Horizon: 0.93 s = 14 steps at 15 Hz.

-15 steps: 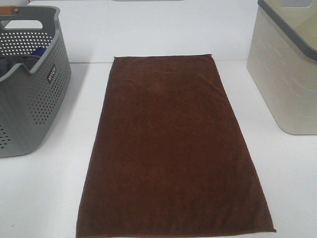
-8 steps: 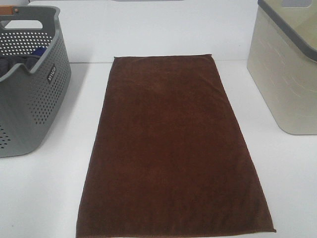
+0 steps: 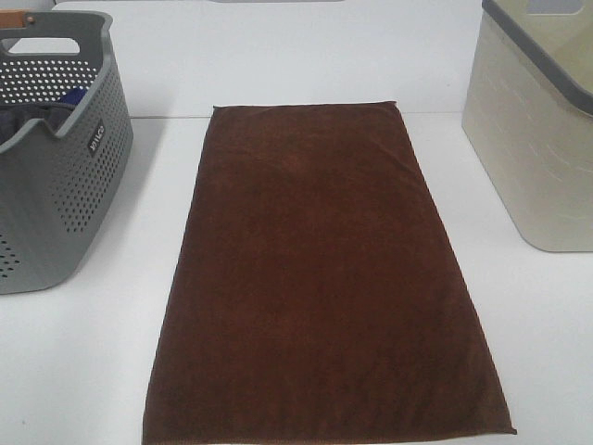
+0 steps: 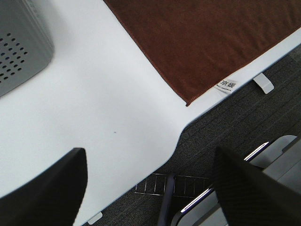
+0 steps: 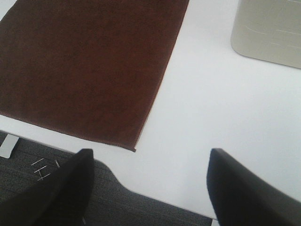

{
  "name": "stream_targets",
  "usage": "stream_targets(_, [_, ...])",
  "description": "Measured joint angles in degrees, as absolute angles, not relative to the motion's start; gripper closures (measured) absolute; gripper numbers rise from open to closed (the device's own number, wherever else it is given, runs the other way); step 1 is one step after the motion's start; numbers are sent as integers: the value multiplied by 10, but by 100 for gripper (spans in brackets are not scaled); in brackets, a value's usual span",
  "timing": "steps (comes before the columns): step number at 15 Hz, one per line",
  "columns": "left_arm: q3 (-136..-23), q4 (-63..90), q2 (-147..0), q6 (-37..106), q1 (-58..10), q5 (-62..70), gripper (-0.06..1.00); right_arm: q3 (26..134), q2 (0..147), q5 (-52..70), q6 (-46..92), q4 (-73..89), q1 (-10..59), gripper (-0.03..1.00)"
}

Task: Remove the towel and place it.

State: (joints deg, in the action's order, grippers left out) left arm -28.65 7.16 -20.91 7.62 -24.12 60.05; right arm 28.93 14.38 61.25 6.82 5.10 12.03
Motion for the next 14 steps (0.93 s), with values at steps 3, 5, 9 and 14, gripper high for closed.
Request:
stream_targets(3, [-286, 72, -209, 76, -241, 600, 24, 289, 144, 612, 68, 51, 120, 32])
stream_targets(5, [-286, 72, -209, 76, -241, 600, 24, 289, 144, 612, 68, 51, 120, 32])
stream_targets(9, [-286, 72, -207, 76, -225, 600, 24, 289, 144, 612, 68, 51, 120, 32])
stream_targets(14, [-286, 72, -131, 76, -87, 600, 24, 289, 131, 612, 68, 52, 96, 32])
